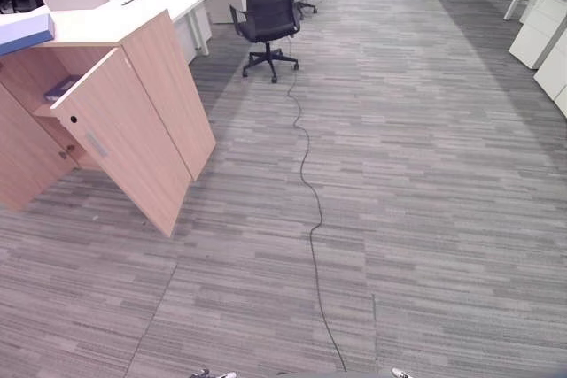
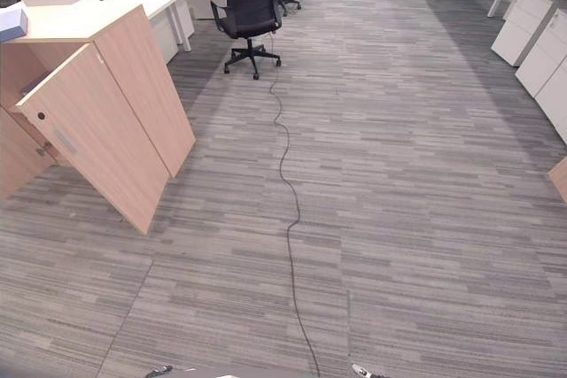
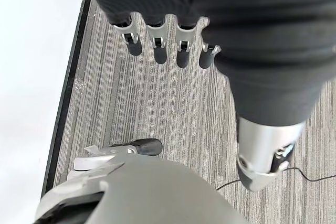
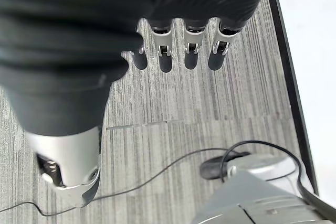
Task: Put the empty folder in the office cabinet
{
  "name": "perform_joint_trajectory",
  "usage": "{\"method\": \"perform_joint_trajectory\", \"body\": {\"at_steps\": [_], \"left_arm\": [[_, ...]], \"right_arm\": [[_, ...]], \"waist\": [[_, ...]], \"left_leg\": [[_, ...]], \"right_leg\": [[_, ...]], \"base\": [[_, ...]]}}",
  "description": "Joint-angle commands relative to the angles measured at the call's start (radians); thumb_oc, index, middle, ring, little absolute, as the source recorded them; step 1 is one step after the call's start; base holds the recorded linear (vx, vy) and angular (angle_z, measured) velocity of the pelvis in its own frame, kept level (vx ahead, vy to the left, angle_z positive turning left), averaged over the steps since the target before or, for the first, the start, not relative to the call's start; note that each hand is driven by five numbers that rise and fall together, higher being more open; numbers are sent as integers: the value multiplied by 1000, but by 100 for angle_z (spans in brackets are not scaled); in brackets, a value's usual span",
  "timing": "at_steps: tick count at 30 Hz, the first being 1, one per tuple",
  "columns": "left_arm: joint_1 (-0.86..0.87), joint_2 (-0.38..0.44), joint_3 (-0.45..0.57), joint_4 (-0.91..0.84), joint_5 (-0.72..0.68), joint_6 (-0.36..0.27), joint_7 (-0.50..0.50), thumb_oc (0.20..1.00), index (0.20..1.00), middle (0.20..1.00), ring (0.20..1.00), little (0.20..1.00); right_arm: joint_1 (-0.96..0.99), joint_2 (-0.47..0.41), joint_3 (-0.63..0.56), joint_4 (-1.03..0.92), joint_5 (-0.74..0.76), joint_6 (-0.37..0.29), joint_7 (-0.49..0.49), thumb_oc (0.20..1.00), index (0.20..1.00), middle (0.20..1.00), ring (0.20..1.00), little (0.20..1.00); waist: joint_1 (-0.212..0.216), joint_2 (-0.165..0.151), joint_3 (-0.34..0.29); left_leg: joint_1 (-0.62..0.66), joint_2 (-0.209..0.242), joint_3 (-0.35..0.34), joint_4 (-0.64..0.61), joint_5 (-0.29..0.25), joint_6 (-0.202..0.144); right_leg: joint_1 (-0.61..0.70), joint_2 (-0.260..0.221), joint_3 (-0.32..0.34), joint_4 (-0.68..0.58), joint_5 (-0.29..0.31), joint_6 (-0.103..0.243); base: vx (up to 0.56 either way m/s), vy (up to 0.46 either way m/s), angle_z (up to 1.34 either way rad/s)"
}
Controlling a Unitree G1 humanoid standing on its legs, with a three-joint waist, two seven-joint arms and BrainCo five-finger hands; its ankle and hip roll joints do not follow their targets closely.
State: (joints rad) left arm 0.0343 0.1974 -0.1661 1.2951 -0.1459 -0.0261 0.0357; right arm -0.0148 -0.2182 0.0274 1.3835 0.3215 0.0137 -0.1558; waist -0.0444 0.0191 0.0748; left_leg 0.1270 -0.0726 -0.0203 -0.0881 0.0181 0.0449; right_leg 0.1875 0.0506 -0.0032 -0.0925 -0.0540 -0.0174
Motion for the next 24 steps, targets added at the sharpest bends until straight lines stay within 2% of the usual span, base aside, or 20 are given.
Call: {"method": "perform_joint_trajectory", "body": {"at_steps": [1, 24], "left_arm": [[-49, -25, -17, 46, 32, -21, 18, 1000, 1000, 1000, 1000, 1000], [-46, -22, -23, 56, 53, -19, 30, 1000, 1000, 1000, 1000, 1000]], "right_arm": [[-38, -21, 5, 52, -35, 4, -11, 1000, 1000, 1000, 1000, 1000], [-50, -24, 14, 59, -37, 7, -13, 1000, 1000, 1000, 1000, 1000]], "waist": [[11, -12, -29], [19, -17, -35]], "left_leg": [[6, -5, -118, 1, -68, -5], [10, -3, -127, 1, -66, -10]], "right_leg": [[-34, -21, 2, 27, -1, 65], [-25, -20, -9, 23, -5, 63]], "base": [[0, 0, 0], [0, -1, 0]]}}
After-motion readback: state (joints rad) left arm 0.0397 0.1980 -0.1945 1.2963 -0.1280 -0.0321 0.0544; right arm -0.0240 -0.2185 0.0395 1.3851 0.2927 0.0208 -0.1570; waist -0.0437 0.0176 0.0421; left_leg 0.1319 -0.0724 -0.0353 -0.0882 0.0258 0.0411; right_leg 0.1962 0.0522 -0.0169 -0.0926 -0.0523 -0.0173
